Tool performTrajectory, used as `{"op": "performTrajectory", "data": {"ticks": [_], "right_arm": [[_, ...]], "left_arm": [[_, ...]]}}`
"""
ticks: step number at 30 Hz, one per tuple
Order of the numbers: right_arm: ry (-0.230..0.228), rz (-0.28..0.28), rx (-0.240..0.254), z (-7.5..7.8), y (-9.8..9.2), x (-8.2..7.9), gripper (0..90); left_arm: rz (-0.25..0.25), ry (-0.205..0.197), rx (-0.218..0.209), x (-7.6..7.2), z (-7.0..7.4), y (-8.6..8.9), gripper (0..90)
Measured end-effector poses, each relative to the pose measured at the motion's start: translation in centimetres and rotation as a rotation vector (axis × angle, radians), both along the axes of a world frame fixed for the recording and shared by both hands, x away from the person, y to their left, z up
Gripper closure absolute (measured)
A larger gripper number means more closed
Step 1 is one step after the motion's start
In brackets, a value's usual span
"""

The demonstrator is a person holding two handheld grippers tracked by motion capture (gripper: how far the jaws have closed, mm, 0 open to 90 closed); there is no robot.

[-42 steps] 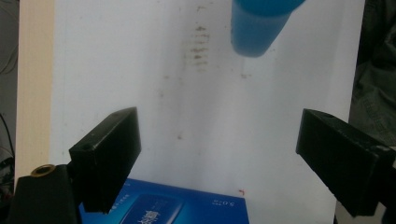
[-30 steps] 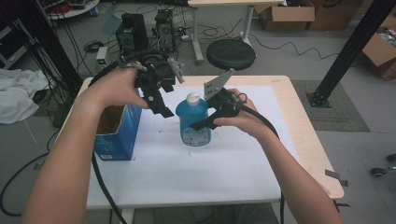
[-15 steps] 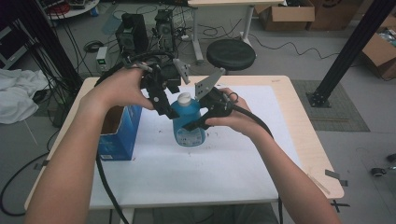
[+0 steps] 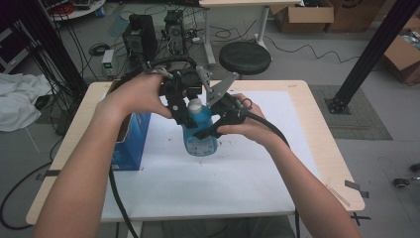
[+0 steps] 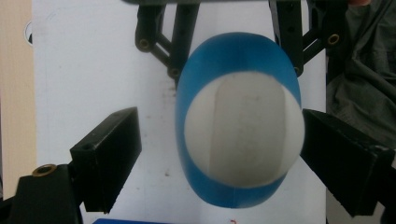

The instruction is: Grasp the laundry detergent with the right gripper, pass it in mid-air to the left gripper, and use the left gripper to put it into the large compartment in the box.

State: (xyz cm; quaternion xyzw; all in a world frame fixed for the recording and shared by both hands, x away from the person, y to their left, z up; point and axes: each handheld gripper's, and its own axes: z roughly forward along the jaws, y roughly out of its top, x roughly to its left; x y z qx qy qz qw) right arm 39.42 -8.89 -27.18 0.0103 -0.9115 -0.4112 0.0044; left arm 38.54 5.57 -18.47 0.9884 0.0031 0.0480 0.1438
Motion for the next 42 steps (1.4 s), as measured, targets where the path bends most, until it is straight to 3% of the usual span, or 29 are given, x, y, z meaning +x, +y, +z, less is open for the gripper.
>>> {"op": "performTrajectory", "data": {"ticks": [42], "right_arm": [[0.004,-0.003,0.010,-0.05,0.03,-0.26,46.1]], "left_arm": [[-0.014,0.045,0.038,-0.21,-0.16,-0.63,36.0]]}}
